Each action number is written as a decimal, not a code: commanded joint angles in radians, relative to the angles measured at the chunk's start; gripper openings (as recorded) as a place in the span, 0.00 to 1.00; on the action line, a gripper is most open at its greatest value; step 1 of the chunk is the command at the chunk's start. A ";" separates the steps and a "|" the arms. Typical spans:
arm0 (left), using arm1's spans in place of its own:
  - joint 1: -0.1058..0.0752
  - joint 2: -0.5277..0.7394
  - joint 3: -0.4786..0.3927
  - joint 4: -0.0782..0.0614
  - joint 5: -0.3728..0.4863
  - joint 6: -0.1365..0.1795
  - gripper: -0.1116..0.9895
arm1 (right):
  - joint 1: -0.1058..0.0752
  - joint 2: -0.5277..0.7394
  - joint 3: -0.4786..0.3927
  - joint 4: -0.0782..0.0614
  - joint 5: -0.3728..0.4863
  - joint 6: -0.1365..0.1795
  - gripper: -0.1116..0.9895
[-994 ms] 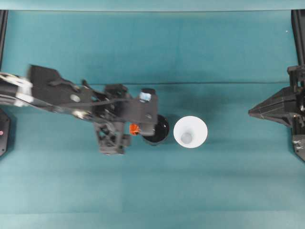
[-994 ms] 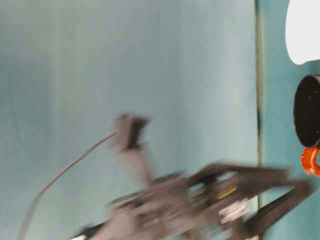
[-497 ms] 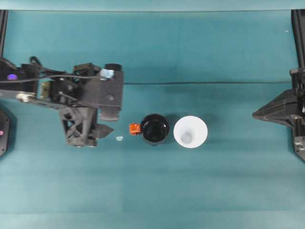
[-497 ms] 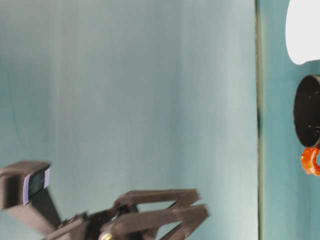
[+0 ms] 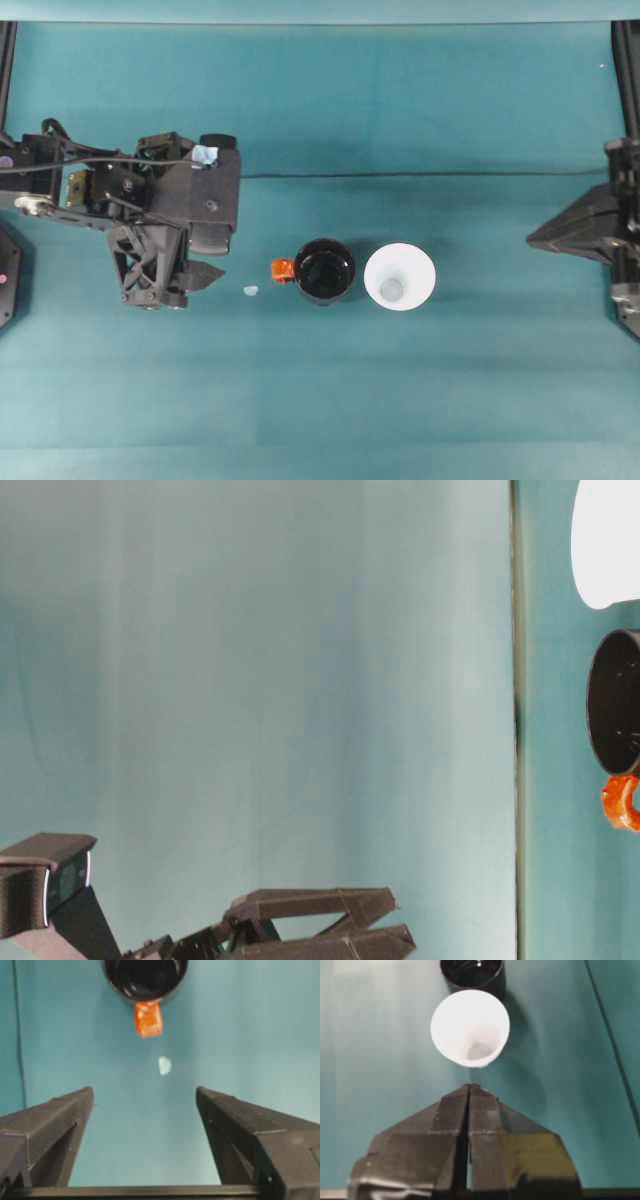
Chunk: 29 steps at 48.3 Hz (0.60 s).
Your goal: Put the paper cup into the moved red handle cup holder.
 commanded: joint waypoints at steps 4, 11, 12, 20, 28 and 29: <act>0.000 -0.037 0.009 0.002 -0.002 -0.003 0.94 | -0.002 0.141 -0.094 -0.006 0.055 0.005 0.02; 0.000 -0.063 0.035 0.002 -0.002 -0.011 0.94 | -0.008 0.268 -0.158 -0.008 0.067 0.008 0.08; 0.000 -0.066 0.038 0.002 -0.002 -0.011 0.94 | -0.017 0.288 -0.169 -0.003 0.072 0.009 0.09; 0.000 -0.084 0.060 0.002 -0.005 -0.014 0.94 | -0.074 0.400 -0.253 -0.003 0.127 0.026 0.34; -0.002 -0.084 0.066 0.002 -0.006 -0.018 0.94 | -0.114 0.491 -0.331 -0.005 0.172 0.028 0.78; -0.002 -0.084 0.066 0.002 -0.008 -0.018 0.94 | -0.115 0.499 -0.342 -0.005 0.178 0.026 0.83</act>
